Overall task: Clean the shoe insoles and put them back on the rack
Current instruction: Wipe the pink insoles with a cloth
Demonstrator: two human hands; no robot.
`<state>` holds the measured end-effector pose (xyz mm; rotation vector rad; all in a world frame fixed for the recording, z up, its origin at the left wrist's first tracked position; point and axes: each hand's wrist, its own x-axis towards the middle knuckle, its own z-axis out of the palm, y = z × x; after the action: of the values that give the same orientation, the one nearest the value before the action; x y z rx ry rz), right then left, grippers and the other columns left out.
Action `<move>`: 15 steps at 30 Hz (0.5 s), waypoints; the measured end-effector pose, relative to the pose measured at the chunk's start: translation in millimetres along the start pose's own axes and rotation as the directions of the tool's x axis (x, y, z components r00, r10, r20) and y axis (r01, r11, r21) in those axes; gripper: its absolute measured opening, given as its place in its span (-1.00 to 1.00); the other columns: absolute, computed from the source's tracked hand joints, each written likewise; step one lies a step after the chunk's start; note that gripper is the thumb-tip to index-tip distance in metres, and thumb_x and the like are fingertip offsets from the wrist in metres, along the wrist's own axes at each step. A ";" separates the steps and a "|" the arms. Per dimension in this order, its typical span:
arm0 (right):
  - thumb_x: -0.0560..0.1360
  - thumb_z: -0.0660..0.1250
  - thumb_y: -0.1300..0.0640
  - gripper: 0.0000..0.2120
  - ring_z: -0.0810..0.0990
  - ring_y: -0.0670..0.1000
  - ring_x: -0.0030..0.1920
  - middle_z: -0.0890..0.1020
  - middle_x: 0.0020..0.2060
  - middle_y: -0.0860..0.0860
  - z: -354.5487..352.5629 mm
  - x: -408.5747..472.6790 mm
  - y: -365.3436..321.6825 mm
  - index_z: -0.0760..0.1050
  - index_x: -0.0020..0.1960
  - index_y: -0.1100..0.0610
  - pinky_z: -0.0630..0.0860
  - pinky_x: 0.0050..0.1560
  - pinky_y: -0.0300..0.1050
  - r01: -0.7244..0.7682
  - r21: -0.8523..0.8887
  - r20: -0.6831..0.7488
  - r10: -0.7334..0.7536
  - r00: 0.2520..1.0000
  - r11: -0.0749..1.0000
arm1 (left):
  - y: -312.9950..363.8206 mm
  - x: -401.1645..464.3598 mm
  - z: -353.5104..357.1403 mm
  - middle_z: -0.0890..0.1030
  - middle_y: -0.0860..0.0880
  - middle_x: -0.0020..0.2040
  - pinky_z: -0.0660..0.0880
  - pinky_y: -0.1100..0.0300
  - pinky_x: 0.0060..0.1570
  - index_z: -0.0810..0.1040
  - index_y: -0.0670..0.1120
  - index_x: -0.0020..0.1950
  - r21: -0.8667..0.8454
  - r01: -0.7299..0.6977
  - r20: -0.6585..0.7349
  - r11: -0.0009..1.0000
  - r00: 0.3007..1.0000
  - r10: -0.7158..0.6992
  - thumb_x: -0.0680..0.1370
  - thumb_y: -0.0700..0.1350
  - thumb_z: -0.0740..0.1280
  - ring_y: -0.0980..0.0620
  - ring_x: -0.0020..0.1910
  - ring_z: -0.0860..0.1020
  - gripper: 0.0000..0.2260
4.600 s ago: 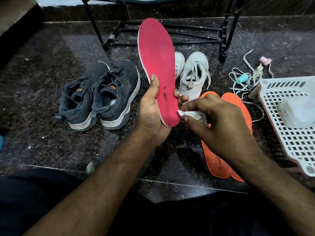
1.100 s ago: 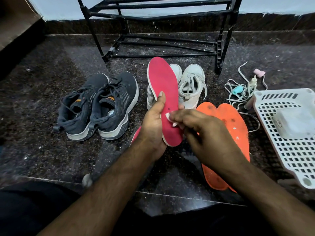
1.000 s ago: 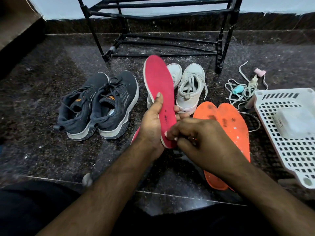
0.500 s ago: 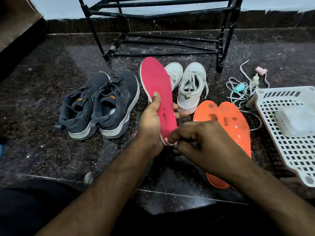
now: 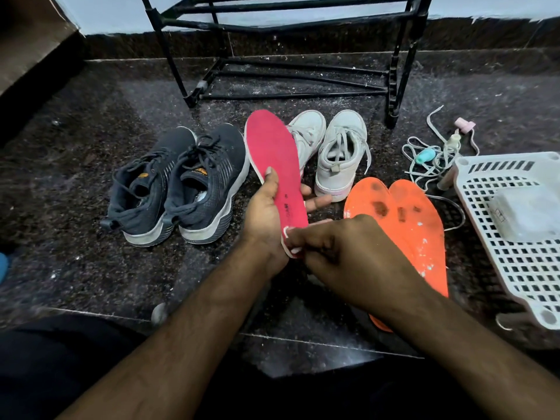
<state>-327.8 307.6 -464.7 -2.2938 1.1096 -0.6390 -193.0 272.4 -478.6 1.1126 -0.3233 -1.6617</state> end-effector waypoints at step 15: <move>0.48 0.26 0.20 -0.55 0.69 0.15 -0.08 0.72 0.01 0.06 25.0 -3.7 -3.5 0.53 0.34 -0.03 0.61 -0.16 0.04 -0.042 -0.044 -0.171 0.034 0.985 0.998 | -6.9 2.9 0.8 0.63 -0.15 -0.30 0.59 -0.11 0.01 0.49 -0.21 -0.13 -0.066 0.061 -0.044 0.996 0.997 -0.064 0.66 0.24 0.09 -0.10 -0.24 0.66 -0.47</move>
<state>-312.8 318.4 -482.2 -2.2863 1.2569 -0.8144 -197.9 272.4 -484.3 1.1205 -0.2053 -1.6870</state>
